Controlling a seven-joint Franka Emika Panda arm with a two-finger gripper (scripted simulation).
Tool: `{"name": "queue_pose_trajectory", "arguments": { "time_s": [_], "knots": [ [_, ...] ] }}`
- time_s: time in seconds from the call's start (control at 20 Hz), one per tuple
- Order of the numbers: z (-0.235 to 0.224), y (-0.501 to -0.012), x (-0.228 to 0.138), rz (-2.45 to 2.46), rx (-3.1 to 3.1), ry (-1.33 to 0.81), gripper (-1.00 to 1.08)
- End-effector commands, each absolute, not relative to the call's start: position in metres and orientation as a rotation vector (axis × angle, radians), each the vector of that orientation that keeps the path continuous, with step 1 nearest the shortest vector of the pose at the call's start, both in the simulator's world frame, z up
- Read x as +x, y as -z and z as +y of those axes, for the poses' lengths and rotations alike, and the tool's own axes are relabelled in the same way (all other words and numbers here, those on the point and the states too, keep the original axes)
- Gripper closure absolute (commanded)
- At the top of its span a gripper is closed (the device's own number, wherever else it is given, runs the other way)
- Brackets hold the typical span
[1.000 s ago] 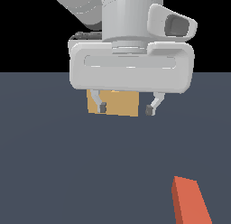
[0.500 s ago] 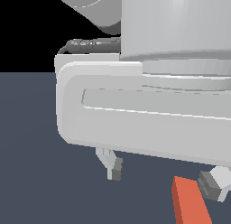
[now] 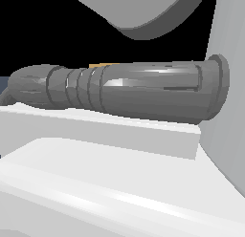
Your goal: Insert the peg into the horizontal hole in a box.
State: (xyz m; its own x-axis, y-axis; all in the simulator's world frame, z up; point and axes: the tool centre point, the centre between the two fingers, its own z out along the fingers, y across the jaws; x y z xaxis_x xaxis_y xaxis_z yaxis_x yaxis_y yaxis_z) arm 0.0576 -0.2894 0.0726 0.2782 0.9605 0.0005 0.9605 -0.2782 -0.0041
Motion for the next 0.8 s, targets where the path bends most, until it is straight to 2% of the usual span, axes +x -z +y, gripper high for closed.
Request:
{"name": "queue_pose_trajectory", "arguments": {
  "time_s": [0.0,0.75],
  "knots": [
    [-0.301,-0.07,0.06,-1.873,-2.52,-0.001,-0.92],
    [-0.318,-0.062,0.062,-1.853,-2.537,-0.001,-0.92]
  ]
}}
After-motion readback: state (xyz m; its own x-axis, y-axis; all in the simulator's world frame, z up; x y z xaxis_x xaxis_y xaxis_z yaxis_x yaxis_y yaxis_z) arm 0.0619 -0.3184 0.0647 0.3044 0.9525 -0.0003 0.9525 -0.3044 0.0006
